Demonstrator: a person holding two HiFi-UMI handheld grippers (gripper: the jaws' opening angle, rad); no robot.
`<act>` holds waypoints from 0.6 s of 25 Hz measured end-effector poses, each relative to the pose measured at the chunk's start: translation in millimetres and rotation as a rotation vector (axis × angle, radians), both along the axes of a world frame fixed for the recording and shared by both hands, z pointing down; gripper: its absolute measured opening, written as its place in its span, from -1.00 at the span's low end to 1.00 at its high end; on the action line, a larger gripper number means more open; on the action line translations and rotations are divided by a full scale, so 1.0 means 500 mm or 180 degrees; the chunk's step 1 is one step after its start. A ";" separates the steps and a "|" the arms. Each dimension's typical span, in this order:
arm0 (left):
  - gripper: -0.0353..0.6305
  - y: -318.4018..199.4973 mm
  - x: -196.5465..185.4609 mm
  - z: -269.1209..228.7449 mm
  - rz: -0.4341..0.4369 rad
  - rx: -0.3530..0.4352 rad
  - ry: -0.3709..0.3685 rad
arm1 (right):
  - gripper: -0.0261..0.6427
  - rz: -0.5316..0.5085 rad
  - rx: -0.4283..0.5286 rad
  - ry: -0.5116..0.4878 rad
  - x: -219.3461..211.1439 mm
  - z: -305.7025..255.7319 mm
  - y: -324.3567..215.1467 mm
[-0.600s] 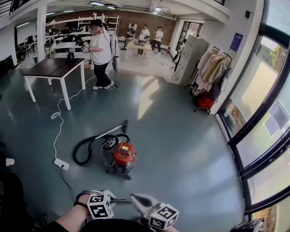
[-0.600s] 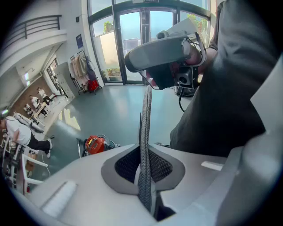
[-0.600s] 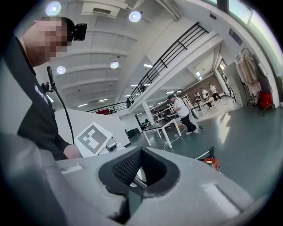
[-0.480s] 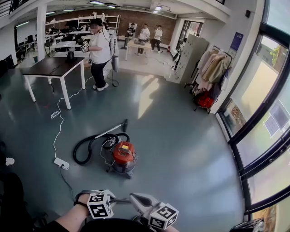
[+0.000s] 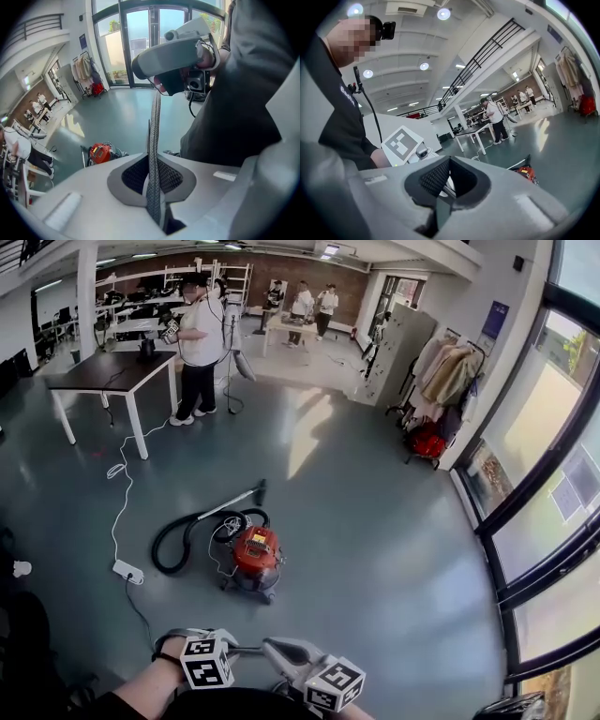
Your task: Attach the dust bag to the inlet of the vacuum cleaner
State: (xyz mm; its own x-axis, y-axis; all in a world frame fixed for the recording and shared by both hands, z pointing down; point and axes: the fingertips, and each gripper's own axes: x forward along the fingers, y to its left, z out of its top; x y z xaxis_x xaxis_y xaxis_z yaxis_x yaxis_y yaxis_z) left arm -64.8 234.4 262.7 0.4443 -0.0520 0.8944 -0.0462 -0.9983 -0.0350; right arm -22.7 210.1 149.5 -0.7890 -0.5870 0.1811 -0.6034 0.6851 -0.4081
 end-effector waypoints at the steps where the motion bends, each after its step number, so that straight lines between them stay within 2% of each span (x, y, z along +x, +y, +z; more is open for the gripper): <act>1: -0.78 0.000 0.002 0.003 -0.0002 0.0002 -0.0016 | -0.94 -0.0032 0.0033 0.0052 0.000 0.003 0.001; 7: -0.78 -0.005 0.011 0.020 -0.0032 0.0038 -0.0164 | -0.94 -0.0083 0.0174 0.0229 0.036 0.013 0.000; 15: -0.78 0.004 0.060 0.042 -0.0151 0.0058 -0.0319 | -0.94 -0.0100 0.0121 0.0181 0.146 0.039 -0.003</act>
